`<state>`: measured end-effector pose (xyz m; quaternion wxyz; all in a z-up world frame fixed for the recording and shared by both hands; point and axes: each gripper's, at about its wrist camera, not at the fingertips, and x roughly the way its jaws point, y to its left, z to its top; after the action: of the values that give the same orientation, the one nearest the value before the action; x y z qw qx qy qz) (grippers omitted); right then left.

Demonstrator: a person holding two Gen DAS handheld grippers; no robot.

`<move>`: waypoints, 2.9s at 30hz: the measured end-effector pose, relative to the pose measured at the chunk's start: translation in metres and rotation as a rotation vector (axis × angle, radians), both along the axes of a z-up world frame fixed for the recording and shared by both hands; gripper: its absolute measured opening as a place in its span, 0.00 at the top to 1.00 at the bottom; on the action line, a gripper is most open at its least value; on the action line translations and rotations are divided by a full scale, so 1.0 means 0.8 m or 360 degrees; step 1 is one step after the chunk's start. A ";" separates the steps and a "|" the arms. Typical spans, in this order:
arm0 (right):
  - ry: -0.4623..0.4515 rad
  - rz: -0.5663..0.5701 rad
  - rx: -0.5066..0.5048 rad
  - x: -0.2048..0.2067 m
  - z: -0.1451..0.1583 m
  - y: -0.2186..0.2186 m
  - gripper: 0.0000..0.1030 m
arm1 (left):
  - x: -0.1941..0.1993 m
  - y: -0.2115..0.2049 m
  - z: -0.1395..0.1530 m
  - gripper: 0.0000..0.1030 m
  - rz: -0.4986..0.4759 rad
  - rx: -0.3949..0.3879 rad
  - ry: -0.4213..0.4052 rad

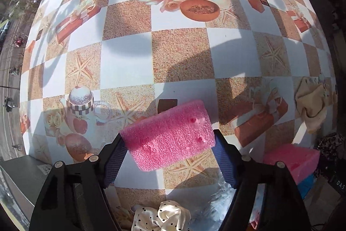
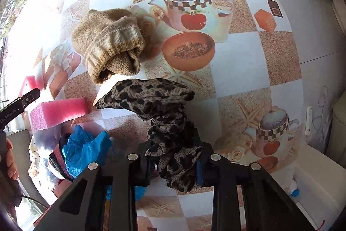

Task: Organize soft objects
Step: 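Grasp the pink foam block with the left tool while the right tool grasps the leopard-print cloth, then carry the pink foam block and leopard-print cloth with both tools over the white box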

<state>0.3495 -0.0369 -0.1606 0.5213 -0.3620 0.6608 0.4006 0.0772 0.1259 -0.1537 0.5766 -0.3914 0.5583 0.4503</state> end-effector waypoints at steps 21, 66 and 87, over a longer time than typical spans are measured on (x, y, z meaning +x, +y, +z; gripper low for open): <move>0.0093 -0.0036 0.0306 -0.057 0.142 -0.017 0.71 | -0.048 -0.129 0.122 0.23 -0.0141 0.0240 -0.0135; 0.0313 0.0747 0.0408 -0.408 0.223 -0.056 0.71 | -0.281 -0.293 0.224 0.23 0.0256 0.0476 -0.0144; 0.0305 0.0965 0.0378 -0.476 0.225 -0.046 0.71 | -0.333 -0.297 0.223 0.23 0.0439 0.0495 -0.0149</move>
<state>-0.0311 -0.0738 0.0195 0.3526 -0.4395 0.5177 0.6438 -0.1893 -0.1119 0.0250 0.5881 -0.3908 0.3958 0.5871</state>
